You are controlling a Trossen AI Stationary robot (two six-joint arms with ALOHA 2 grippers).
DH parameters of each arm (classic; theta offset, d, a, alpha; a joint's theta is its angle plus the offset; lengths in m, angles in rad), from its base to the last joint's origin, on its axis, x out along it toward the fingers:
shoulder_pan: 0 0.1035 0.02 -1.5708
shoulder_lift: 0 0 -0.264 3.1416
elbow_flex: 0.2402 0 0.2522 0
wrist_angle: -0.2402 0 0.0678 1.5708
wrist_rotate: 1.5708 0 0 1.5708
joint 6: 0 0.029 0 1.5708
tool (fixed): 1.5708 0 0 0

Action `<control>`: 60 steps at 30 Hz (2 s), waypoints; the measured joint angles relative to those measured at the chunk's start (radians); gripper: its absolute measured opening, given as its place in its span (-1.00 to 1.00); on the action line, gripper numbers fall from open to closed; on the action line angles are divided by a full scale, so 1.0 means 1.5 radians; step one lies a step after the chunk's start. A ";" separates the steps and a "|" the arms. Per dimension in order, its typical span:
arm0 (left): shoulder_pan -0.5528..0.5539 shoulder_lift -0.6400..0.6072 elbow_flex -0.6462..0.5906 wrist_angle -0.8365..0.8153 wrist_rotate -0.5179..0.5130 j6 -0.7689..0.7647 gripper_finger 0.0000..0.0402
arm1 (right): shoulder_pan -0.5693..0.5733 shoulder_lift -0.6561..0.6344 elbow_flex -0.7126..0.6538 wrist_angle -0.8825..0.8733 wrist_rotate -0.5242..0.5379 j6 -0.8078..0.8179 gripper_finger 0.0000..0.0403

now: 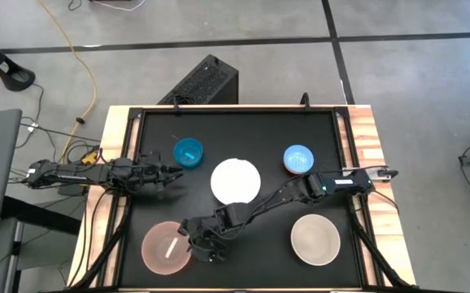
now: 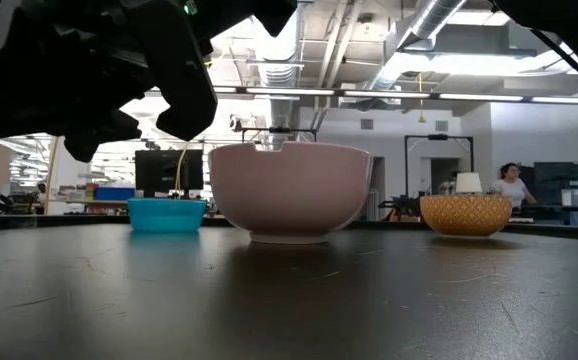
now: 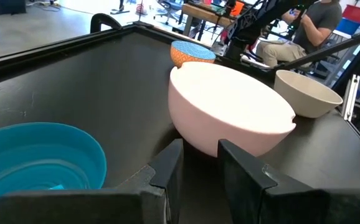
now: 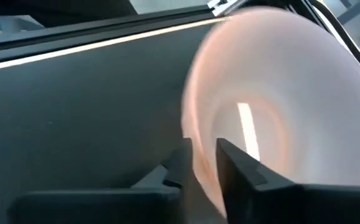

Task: Nest bowls inside each other
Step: Stack the pink bowl on top of the white bowl

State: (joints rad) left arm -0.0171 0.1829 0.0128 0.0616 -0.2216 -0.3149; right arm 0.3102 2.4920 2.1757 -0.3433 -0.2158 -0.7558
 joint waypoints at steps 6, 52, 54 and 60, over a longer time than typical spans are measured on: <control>0.000 0.000 0.000 0.000 -0.001 0.000 -0.56 | 0.003 -0.004 0.000 -0.003 -0.007 -0.042 -0.95; 0.000 0.000 0.000 -0.009 -0.001 0.016 -0.56 | -0.121 -0.544 -0.490 -0.233 0.160 0.294 -1.00; 0.000 0.000 0.000 -0.008 -0.003 0.016 -0.56 | -0.117 -0.562 -0.532 -0.186 0.161 0.295 -1.00; 0.000 0.000 0.000 -0.007 -0.018 0.016 -0.56 | -0.088 -0.566 -0.583 -0.077 0.160 0.296 -1.00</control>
State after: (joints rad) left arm -0.0170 0.1830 0.0132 0.0508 -0.2480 -0.2916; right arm 0.1777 1.6429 1.3015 -0.4590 0.0249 -0.3118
